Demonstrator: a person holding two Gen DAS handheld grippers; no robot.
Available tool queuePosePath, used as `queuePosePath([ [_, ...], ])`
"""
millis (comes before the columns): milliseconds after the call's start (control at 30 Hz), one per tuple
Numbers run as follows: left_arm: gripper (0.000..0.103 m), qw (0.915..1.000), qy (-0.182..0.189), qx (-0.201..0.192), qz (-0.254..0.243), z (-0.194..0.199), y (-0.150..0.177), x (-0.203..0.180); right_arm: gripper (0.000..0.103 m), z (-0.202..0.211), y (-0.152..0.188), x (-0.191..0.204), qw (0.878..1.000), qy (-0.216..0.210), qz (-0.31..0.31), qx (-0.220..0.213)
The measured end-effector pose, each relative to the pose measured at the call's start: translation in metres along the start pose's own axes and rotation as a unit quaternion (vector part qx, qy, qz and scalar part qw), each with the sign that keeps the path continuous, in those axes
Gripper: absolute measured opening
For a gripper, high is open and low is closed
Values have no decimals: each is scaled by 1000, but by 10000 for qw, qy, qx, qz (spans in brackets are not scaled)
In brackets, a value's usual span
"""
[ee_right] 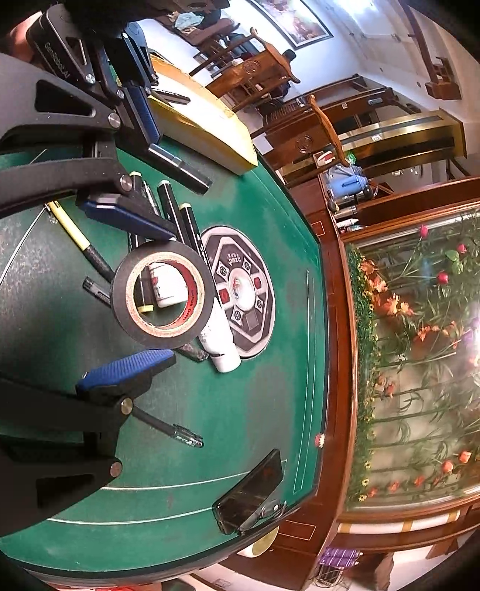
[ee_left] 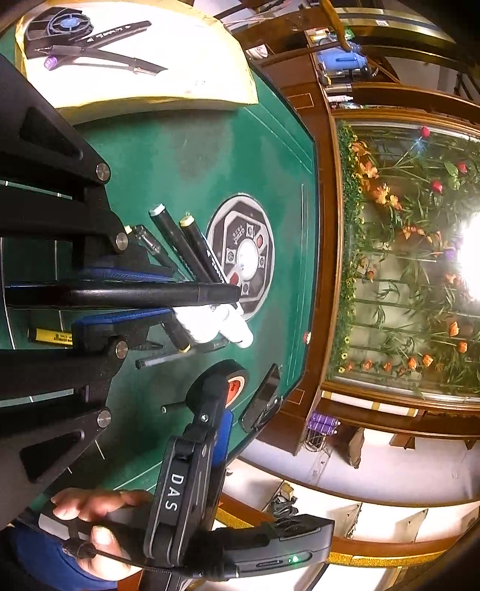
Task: Organize rigid objects
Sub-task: 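Grasp the black tape roll with the right tool while the left tool grasps a black marker, then carry the tape roll and marker to the white tray and release both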
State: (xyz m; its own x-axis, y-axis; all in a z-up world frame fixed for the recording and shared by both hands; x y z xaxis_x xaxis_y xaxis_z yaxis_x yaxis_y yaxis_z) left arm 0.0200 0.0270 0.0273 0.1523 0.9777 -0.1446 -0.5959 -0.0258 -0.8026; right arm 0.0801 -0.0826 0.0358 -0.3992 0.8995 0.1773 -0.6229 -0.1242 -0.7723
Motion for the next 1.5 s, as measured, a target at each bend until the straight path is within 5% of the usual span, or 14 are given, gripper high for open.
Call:
queuePosePath([
  [1000,15,9980,-521,-333,95,28,3,33,61,-16,14,63,9976,-549,168,385],
  [1500,15,9857,-1003,-720,1146,72,-1,137,61,-26,-4,180,9875,-1181,920,483],
])
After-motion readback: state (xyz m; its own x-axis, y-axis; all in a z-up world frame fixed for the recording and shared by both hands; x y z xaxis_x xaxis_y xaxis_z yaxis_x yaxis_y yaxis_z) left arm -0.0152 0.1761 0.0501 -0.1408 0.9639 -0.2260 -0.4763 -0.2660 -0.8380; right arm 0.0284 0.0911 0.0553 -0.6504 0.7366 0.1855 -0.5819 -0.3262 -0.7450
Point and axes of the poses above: each gripper's, at about its wrist camera, not at the fingertips, and z roughly against the way its jaws point, x to its left, y to its underside, the point moved 6 cm from there along -z, roughly the way its jaws point
